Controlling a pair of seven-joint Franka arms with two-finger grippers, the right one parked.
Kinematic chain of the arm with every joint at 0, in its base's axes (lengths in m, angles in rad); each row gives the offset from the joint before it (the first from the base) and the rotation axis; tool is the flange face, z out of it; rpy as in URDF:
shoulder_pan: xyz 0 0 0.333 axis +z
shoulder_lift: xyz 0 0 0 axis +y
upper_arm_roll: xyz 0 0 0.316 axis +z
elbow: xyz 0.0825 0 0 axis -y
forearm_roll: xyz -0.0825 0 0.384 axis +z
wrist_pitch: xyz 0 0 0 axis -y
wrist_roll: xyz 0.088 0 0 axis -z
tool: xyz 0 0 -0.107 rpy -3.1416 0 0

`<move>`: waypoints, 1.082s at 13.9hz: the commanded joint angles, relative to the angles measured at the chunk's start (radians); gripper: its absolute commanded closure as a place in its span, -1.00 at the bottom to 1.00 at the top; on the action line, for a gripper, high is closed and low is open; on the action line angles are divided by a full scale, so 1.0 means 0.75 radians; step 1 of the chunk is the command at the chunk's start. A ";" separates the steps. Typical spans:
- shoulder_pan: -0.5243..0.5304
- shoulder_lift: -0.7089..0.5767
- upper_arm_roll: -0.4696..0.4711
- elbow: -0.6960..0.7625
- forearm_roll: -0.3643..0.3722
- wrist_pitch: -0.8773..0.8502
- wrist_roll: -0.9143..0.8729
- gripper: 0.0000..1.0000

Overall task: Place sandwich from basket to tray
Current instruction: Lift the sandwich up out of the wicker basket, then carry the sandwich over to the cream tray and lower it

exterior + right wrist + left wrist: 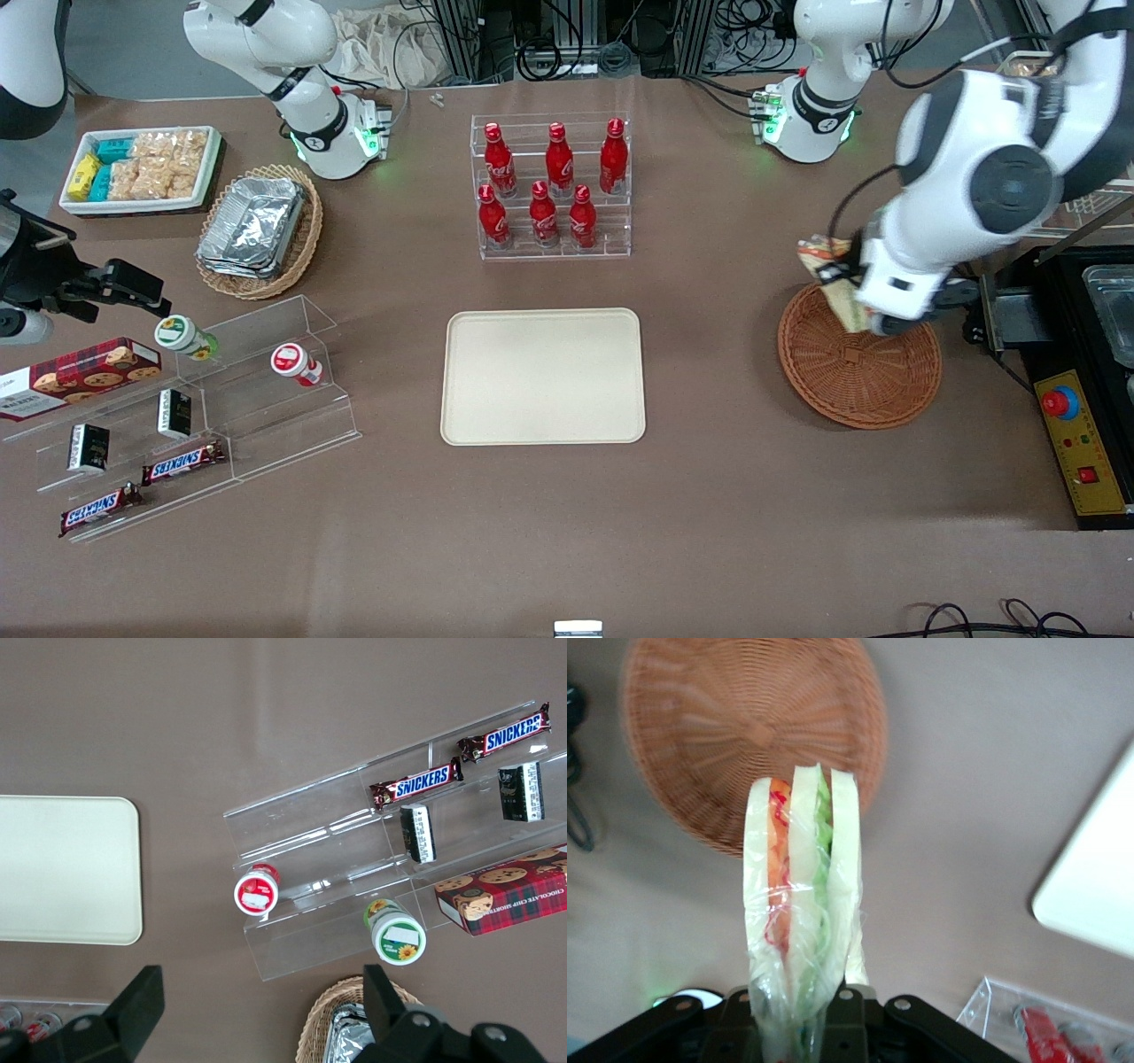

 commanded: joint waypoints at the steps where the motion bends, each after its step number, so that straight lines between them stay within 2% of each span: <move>1: 0.012 0.078 -0.186 0.038 -0.003 0.110 0.027 1.00; 4: -0.018 0.266 -0.297 0.045 -0.001 0.359 0.023 1.00; 6: -0.145 0.390 -0.293 0.051 0.044 0.545 0.001 1.00; 7: -0.186 0.460 -0.291 0.067 0.096 0.591 -0.030 1.00; 10: -0.284 0.711 -0.291 0.246 0.352 0.612 -0.218 1.00; 12: -0.315 0.796 -0.289 0.267 0.477 0.618 -0.286 1.00; 15: -0.315 0.851 -0.287 0.259 0.526 0.673 -0.282 1.00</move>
